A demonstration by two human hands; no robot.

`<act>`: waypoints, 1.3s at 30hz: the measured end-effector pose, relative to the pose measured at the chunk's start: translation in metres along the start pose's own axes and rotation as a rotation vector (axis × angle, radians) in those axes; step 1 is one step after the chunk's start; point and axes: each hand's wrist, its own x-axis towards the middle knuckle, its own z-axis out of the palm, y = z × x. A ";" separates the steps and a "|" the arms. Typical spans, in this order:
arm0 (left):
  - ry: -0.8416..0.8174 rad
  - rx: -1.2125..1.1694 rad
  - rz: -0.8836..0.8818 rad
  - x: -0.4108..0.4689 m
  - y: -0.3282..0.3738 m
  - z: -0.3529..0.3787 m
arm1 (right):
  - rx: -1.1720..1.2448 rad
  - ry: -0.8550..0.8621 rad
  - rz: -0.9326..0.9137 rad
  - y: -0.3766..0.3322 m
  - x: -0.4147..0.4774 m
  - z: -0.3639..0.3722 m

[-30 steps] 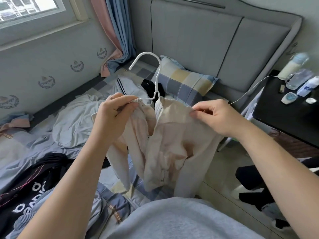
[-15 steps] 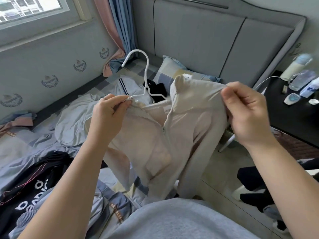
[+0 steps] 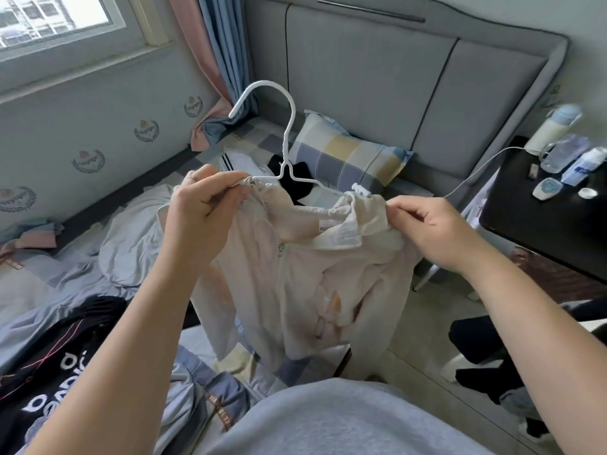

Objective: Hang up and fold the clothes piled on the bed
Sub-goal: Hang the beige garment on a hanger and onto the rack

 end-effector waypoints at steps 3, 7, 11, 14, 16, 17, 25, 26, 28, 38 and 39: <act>-0.052 0.077 0.006 0.000 0.003 0.007 | 0.007 -0.080 -0.048 -0.005 0.004 0.014; 0.105 0.230 -0.216 -0.006 0.013 0.031 | 0.019 0.012 -0.139 -0.009 0.007 0.042; 0.239 0.076 -0.582 -0.014 0.014 0.048 | 0.052 0.050 -0.154 -0.010 0.006 0.051; 0.252 -0.076 -0.640 -0.017 0.010 0.055 | 0.057 0.068 -0.161 -0.012 0.006 0.054; 0.307 -0.133 -0.668 -0.013 0.006 0.058 | 0.059 0.069 -0.166 -0.013 0.007 0.056; 0.337 -0.156 -0.677 -0.010 0.004 0.060 | 0.050 0.064 -0.166 -0.013 0.007 0.057; 0.011 -0.176 -0.624 0.012 -0.032 0.027 | -0.075 0.143 -0.065 0.006 0.006 0.043; -0.009 -0.170 -0.660 0.015 -0.038 0.022 | -0.089 0.133 -0.040 0.007 0.005 0.042; 0.010 -0.068 -0.666 0.021 -0.046 0.018 | -0.078 0.097 -0.037 0.007 0.002 0.043; 0.004 -0.004 -0.363 0.053 -0.001 0.011 | -0.465 0.122 -0.069 0.002 0.010 0.064; -0.038 -0.058 -0.377 0.051 0.003 0.010 | -0.410 0.156 -0.078 0.006 0.010 0.065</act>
